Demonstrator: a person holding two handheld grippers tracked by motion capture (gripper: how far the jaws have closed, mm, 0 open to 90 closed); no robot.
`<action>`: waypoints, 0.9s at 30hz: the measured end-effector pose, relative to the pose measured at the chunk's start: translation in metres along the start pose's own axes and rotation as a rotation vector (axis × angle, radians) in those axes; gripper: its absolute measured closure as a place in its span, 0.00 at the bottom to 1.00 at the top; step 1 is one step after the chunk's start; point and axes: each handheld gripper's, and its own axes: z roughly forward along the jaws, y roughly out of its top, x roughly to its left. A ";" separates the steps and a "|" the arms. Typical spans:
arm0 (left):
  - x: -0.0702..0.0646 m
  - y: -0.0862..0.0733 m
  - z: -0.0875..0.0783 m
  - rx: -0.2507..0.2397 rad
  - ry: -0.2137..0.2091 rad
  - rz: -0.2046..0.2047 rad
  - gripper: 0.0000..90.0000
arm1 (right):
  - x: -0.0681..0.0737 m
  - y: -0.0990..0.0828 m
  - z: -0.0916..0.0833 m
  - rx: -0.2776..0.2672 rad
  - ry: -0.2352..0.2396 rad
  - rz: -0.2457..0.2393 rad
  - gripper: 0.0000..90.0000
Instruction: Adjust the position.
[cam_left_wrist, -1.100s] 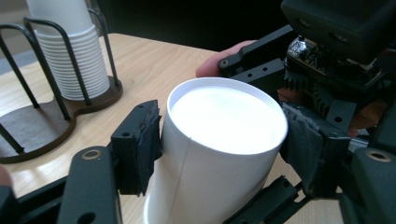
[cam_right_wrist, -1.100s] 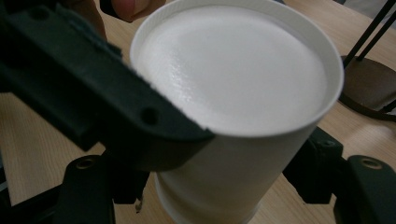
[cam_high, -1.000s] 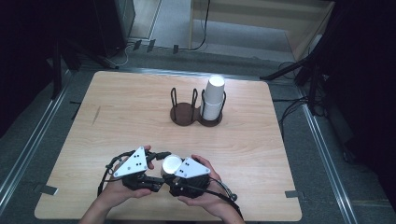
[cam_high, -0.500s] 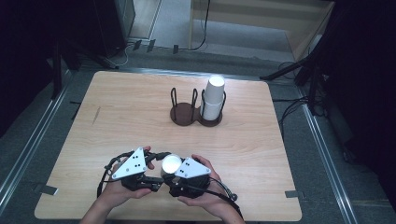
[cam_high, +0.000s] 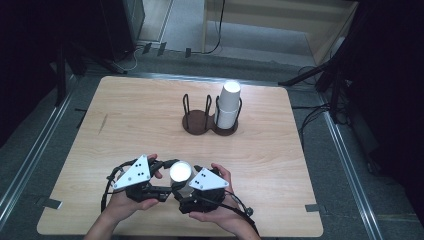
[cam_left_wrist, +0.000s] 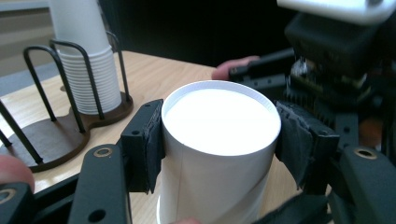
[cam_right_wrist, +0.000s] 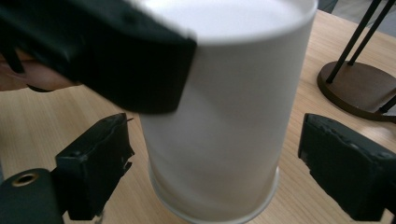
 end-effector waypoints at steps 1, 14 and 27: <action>0.000 0.000 -0.001 -0.008 0.003 -0.007 0.42 | 0.001 -0.001 0.001 -0.006 -0.009 0.005 0.10; 0.001 0.001 0.000 -0.026 -0.016 -0.033 0.41 | 0.012 -0.016 0.015 -0.038 -0.105 -0.023 0.21; 0.000 0.004 0.002 0.051 -0.015 -0.051 0.36 | 0.013 -0.018 0.014 -0.019 -0.103 -0.111 0.29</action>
